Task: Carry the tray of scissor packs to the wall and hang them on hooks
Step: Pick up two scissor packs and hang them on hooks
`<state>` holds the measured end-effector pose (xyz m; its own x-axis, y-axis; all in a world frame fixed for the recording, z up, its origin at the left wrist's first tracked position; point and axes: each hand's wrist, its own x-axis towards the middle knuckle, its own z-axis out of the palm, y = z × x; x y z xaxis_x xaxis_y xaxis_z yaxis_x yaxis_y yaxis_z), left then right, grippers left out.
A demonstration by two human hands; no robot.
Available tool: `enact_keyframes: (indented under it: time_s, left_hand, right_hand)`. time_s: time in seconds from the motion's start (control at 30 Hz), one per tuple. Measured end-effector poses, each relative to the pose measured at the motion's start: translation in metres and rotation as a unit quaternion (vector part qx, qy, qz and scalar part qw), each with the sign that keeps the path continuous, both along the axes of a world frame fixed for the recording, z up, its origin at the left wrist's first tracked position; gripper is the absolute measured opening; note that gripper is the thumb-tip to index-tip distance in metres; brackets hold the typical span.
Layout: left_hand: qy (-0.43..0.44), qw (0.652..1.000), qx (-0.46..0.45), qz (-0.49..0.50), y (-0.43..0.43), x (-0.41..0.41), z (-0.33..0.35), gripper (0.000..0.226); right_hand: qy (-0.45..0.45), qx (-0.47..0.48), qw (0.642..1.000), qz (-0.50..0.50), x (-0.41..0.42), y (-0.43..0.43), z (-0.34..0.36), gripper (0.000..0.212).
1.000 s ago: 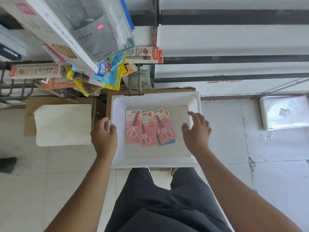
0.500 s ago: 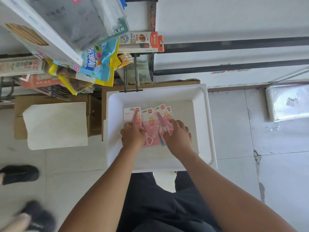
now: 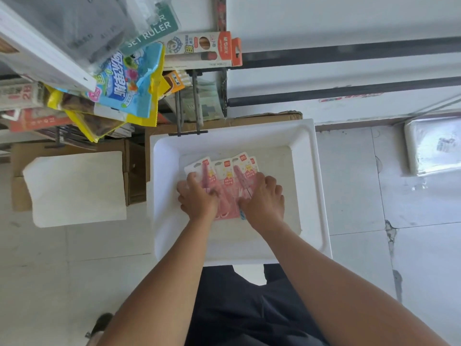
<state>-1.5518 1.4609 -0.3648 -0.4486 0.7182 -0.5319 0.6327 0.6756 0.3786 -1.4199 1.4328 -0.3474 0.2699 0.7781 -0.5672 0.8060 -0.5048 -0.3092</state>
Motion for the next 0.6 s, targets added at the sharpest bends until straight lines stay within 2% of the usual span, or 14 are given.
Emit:
enact_keyframes:
  time_s: [0.1,0.17,0.23,0.3,0.4,0.5,0.6]
  left_hand:
    - [0.006,1.0,-0.026,0.013,0.006,0.007,0.004,0.077]
    - [-0.035,0.997,-0.015,0.074,0.013,0.007,0.006,0.09]
    - [-0.102,0.985,0.027,0.134,0.015,0.004,0.011,0.092]
    - [-0.161,0.971,0.07,0.164,0.012,-0.002,0.02,0.079]
    - [-0.216,0.959,0.067,0.168,0.002,-0.014,0.041,0.051]
    - [-0.263,0.948,0.051,0.174,-0.01,-0.025,0.064,0.049]
    - [-0.301,0.936,0.063,0.171,-0.02,-0.033,0.091,0.044]
  right_hand:
    - [-0.01,0.001,1.0,0.003,0.0,0.001,-0.004,0.076]
    - [-0.017,0.002,1.0,0.007,0.0,0.003,-0.004,0.078]
    - [-0.028,0.006,1.0,0.013,0.001,0.004,0.0,0.076]
    - [-0.013,0.009,1.0,-0.005,0.003,0.005,0.005,0.066]
    - [0.063,-0.018,0.994,-0.091,0.008,0.01,0.014,0.034]
    - [0.147,-0.039,0.978,-0.146,0.013,0.014,0.029,0.017]
    - [0.212,-0.02,0.961,-0.176,0.019,0.012,0.052,0.014]
